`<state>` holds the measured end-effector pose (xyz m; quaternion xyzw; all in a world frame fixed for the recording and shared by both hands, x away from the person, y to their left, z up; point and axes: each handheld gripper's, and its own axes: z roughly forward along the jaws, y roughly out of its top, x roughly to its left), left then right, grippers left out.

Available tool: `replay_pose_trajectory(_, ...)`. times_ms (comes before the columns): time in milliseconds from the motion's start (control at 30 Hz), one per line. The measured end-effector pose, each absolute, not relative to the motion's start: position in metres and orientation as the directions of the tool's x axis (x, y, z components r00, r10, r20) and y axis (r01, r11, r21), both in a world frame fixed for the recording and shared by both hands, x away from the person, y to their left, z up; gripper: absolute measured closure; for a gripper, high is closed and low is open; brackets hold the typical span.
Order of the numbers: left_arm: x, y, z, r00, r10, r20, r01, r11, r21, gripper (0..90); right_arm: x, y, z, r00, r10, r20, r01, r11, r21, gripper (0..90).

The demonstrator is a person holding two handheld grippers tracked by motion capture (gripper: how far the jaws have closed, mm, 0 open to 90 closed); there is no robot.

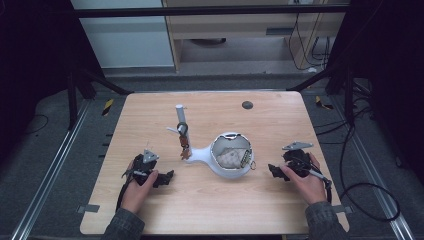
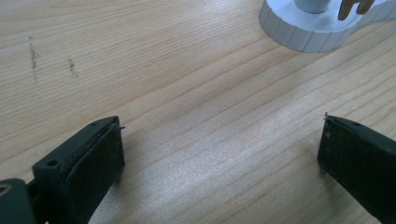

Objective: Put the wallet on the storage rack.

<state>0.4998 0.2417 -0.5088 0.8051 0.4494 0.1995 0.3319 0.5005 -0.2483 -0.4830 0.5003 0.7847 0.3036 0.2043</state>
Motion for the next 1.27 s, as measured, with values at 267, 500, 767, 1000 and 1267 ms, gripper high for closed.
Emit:
replay_pose_trajectory(267, 0.500, 0.242, -0.509, 0.519, 0.855, 0.025, 0.591, -0.379, 0.712, 0.0, 0.506, -0.258, -0.494, -0.353, 0.936, -0.018, 0.668, 0.266, 0.695, 6.6)
replay_pose_trajectory(500, 0.500, 0.242, -0.509, 0.519, 0.854, 0.024, 0.591, -0.379, 0.712, 0.0, 0.513, -0.249, -0.502, -0.362, 0.932, -0.034, 0.672, 0.286, 0.683, 6.4)
replay_pose_trajectory(767, 0.501, 0.242, -0.509, 0.521, 0.854, 0.018, 0.593, -0.377, 0.712, 0.0, 0.514, -0.250, -0.508, -0.348, 0.937, -0.004, 0.675, 0.253, 0.693, 2.5)
replay_pose_trajectory(1000, 0.501, 0.242, -0.509, 0.522, 0.852, 0.021, 0.593, -0.380, 0.710, 0.0, 0.506, -0.250, -0.512, -0.342, 0.940, 0.000, 0.649, 0.236, 0.723, 1.3)
replay_pose_trajectory(1267, 0.501, 0.242, -0.509, 0.522, 0.852, 0.020, 0.593, -0.380, 0.709, 0.0, 0.503, -0.249, -0.512, -0.338, 0.941, -0.001, 0.650, 0.234, 0.724, 1.3)
